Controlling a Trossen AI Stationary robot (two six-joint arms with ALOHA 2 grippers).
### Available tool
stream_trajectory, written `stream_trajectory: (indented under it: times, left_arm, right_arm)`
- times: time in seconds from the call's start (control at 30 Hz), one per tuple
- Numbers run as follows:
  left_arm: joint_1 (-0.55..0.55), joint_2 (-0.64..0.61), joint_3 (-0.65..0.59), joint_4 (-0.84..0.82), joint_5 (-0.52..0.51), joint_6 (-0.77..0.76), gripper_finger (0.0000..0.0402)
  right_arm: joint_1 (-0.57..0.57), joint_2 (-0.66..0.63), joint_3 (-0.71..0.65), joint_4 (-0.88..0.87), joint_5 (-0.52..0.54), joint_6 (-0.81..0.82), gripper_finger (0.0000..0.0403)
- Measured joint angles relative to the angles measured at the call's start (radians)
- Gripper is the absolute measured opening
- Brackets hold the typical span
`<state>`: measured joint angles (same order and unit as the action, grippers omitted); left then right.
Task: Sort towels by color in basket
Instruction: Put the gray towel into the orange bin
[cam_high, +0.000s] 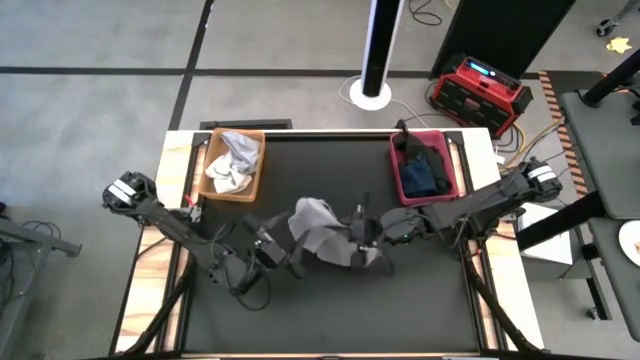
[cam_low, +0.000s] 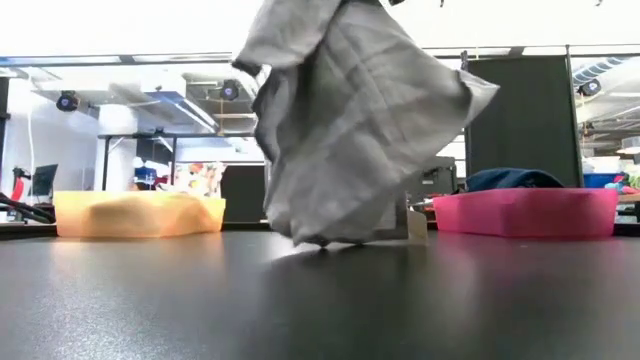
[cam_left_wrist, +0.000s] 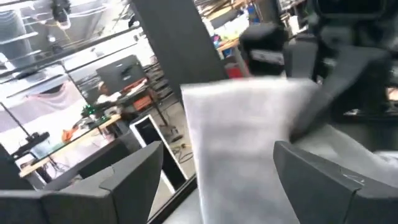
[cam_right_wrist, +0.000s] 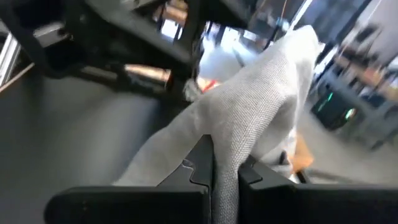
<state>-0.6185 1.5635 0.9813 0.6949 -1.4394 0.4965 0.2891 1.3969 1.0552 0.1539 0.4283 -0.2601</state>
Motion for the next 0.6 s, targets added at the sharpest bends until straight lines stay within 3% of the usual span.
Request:
stream_trajectory:
  times: [0.2,0.3,0.47,0.6]
  left_arm:
    - [-0.088,-0.006,0.0,-0.001,0.01,0.015,0.029]
    - [-0.121,-0.006,0.0,-0.005,0.052,0.005,0.029]
    - [-0.105,-0.005,-0.001,-0.071,0.235,-0.113,0.029]
    - [-0.059,-0.005,-0.002,-0.125,0.223,-0.215,0.029]
  right_arm:
    - [0.02,-0.046,-0.111,0.228,-0.002,-0.095,0.0008]
    - [0.009,-0.062,-0.161,0.315,-0.012,0.003,0.0008]
    - [-0.011,-0.057,-0.196,0.376,-0.097,0.113,0.0008]
    - [-0.01,-0.056,-0.196,0.376,-0.099,0.127,0.0008]
